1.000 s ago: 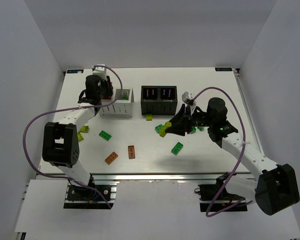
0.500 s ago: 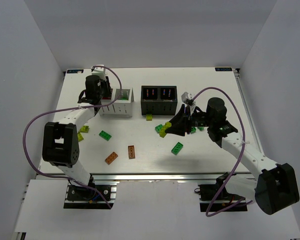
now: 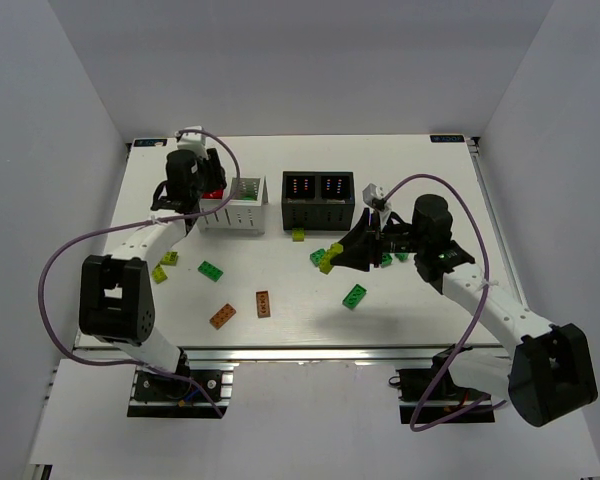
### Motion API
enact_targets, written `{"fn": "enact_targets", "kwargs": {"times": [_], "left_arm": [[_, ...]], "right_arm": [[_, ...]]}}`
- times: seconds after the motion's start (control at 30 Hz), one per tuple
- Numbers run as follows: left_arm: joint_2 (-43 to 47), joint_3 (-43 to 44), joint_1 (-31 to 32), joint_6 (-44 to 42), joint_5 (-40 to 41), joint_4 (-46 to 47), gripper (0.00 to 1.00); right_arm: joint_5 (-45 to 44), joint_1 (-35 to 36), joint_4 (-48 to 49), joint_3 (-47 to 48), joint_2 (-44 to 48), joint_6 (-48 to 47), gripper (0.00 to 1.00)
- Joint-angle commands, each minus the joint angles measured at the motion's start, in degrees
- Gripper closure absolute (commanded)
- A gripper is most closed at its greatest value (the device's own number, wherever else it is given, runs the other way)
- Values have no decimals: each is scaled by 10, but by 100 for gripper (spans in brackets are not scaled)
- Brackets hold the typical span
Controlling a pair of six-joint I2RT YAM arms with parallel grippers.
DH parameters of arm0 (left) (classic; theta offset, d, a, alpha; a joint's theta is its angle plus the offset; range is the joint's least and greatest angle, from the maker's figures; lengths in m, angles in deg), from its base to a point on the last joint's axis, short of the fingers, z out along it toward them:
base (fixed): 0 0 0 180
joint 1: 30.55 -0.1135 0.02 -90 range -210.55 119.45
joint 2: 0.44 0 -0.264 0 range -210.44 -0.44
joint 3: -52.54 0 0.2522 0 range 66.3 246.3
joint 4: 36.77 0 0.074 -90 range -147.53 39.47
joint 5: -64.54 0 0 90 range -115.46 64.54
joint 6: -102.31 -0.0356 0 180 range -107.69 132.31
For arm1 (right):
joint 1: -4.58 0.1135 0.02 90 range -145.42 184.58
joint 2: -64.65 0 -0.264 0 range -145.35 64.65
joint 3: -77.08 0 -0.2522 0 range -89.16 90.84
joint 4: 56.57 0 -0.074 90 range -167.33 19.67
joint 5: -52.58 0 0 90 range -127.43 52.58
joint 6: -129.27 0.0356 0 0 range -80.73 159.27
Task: Sort the legos into containers by color
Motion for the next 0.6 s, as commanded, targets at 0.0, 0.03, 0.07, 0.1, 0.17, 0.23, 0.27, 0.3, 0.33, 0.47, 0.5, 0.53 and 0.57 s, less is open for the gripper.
{"fn": "enact_targets", "kwargs": {"times": [0.0,0.03,0.07,0.1,0.17,0.23,0.27,0.3,0.33,0.47,0.5,0.53,0.57], "left_arm": [[42,-8,-3,10,14,12,38],[41,-8,-4,9,18,10,38],[40,-8,-5,10,20,5,38],[41,-6,-6,10,23,3,38],[51,-4,-6,18,24,-2,39],[69,-7,-6,30,11,-4,44],[98,-12,-7,51,2,5,61],[115,-29,-6,66,-8,13,72],[132,-39,-7,102,-24,22,83],[219,-89,-6,171,-95,64,91],[251,-99,-6,181,-107,68,80],[266,-122,-6,192,-124,74,70],[281,-135,-6,198,-126,75,61]], "right_arm": [[-3,-5,1,26,-2,-7,100],[-3,-6,1,25,-1,-7,100],[-2,-7,1,25,-1,-7,100],[-3,-7,2,26,-1,-8,100],[-8,-7,-3,27,1,-16,100],[-18,-6,-22,31,-2,-47,100],[-39,-2,-30,39,-4,-58,100],[-53,2,-37,46,-16,-71,100],[-68,8,-57,56,-26,-107,100],[-168,53,-138,191,-113,-186,100],[-185,60,-140,214,-149,-194,100],[-219,70,-139,236,-165,-207,100],[-236,75,-140,259,-183,-213,100]]}}
